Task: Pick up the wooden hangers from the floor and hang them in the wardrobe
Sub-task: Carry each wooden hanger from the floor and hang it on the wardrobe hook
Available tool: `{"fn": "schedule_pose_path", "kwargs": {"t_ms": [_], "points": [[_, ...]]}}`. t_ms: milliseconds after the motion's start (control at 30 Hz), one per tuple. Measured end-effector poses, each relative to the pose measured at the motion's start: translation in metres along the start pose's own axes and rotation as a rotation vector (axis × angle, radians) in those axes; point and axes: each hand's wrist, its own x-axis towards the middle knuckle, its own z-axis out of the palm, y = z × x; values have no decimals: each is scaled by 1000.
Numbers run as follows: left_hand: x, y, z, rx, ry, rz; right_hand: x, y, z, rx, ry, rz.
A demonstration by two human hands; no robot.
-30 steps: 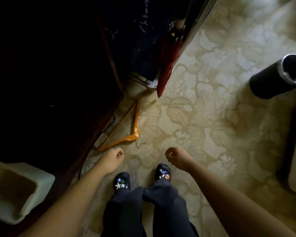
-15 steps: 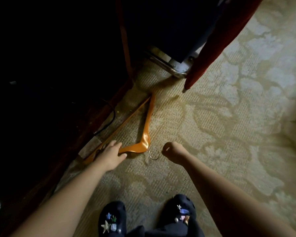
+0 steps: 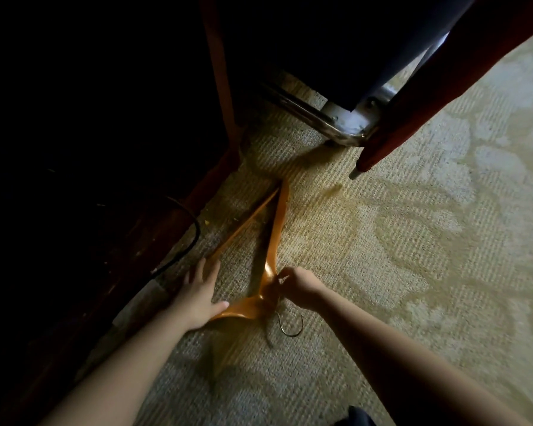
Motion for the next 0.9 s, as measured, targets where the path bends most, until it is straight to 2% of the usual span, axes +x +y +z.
{"fn": "schedule_pose_path", "kwargs": {"t_ms": [333, 433, 533, 667, 767, 833, 900], "points": [[-18, 21, 34, 17, -138, 62, 0, 18, 12, 207, 121, 102], [-20, 24, 27, -7, -130, 77, -8, 20, 9, 242, 134, 85], [-31, 36, 7, 12, -35, 142, -25, 17, 0, 252, 134, 79], [-51, 58, -43, 95, 155, 238, -59, 2, -23, 89, 108, 33], [-74, 77, -83, 323, 332, 379, -96, -18, -44, -97, 95, -42], [-96, 91, -104, 426, 341, 425, -124, -34, -57, -195, 94, -99], [-122, 104, -118, 489, 266, 416, -153, -49, -70, -278, 83, -155]]}}
